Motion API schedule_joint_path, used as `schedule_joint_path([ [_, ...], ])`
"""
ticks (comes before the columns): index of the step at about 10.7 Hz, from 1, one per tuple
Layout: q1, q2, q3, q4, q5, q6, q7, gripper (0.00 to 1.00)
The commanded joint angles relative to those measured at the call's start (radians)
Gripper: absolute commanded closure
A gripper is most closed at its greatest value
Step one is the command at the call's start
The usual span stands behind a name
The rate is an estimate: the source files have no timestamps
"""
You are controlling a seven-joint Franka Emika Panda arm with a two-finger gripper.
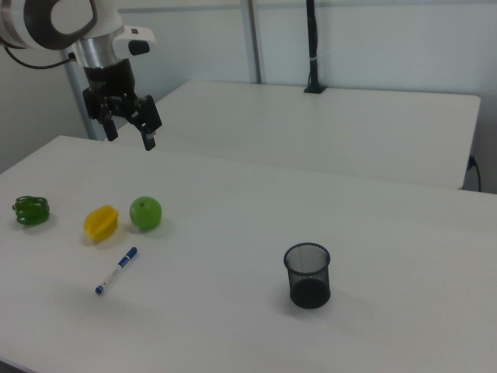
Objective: Place marker
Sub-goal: 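Move the open gripper down toward the blue-capped white marker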
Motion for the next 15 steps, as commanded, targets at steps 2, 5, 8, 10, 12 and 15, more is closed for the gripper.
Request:
schedule_joint_path([
  [2,0.026,-0.011,0.003,-0.061,-0.004,0.016,-0.162,0.0],
  [5,0.026,-0.009,0.063,-0.101,-0.002,0.025,-0.143,0.0],
  [8,0.028,0.017,0.121,-0.176,-0.002,0.086,-0.056,0.0],
  [10,0.028,0.023,0.158,-0.275,-0.008,0.204,0.001,0.0],
  [12,0.029,0.041,0.161,-0.367,-0.015,0.33,0.041,0.0],
  [15,0.048,0.115,0.161,-0.408,-0.016,0.453,0.115,0.0],
])
